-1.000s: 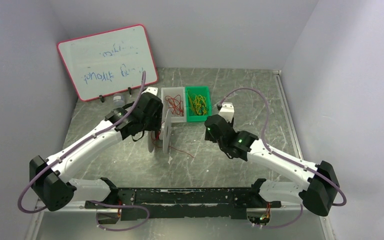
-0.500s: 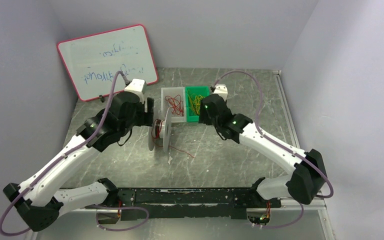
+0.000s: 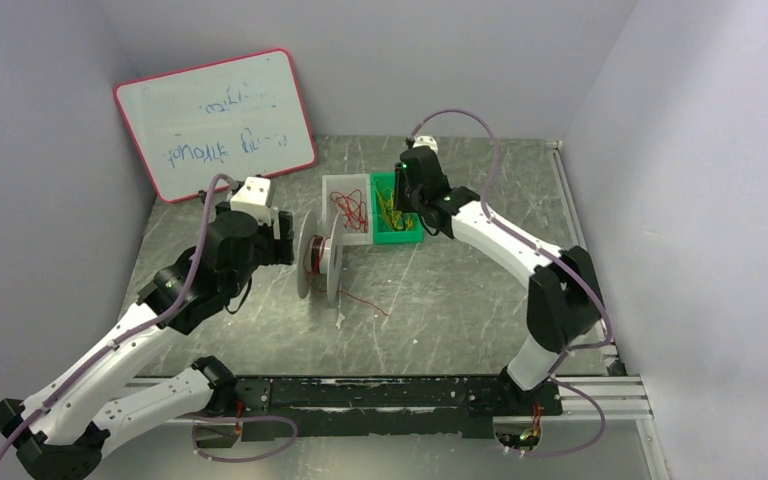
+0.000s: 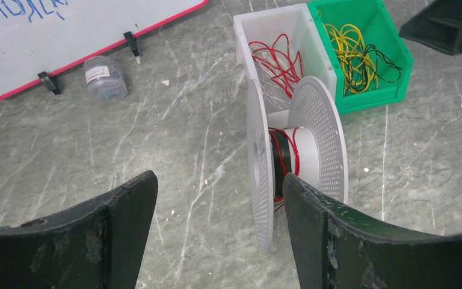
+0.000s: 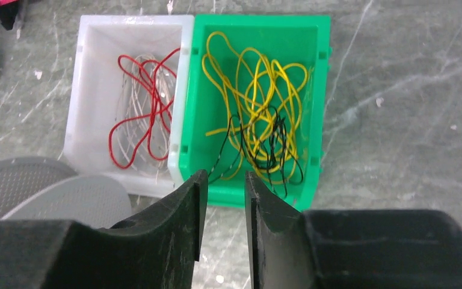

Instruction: Wrap the cables

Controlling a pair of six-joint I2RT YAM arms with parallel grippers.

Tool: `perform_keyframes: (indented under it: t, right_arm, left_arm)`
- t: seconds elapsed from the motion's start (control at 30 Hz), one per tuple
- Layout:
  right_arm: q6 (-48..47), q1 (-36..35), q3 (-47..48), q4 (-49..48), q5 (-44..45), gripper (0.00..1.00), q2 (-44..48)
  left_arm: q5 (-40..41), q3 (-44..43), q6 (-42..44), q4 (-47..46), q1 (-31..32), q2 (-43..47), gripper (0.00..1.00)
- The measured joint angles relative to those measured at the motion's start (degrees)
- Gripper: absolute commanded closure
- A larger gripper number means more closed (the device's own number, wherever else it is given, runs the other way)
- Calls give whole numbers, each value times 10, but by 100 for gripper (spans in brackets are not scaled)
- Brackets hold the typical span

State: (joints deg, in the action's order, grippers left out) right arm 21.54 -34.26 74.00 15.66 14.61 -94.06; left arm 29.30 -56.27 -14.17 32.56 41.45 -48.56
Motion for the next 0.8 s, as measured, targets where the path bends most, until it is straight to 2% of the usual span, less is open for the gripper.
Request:
perform_keyframes:
  t: [0.43, 0.8]
  right_arm:
    - [-31, 34, 91, -25, -71, 69, -142]
    - [-60, 35, 109, -31, -91, 68, -202]
  left_arm:
    - [4, 23, 5, -25, -1, 18, 19]
    - [4, 24, 8, -27, -1, 18, 19]
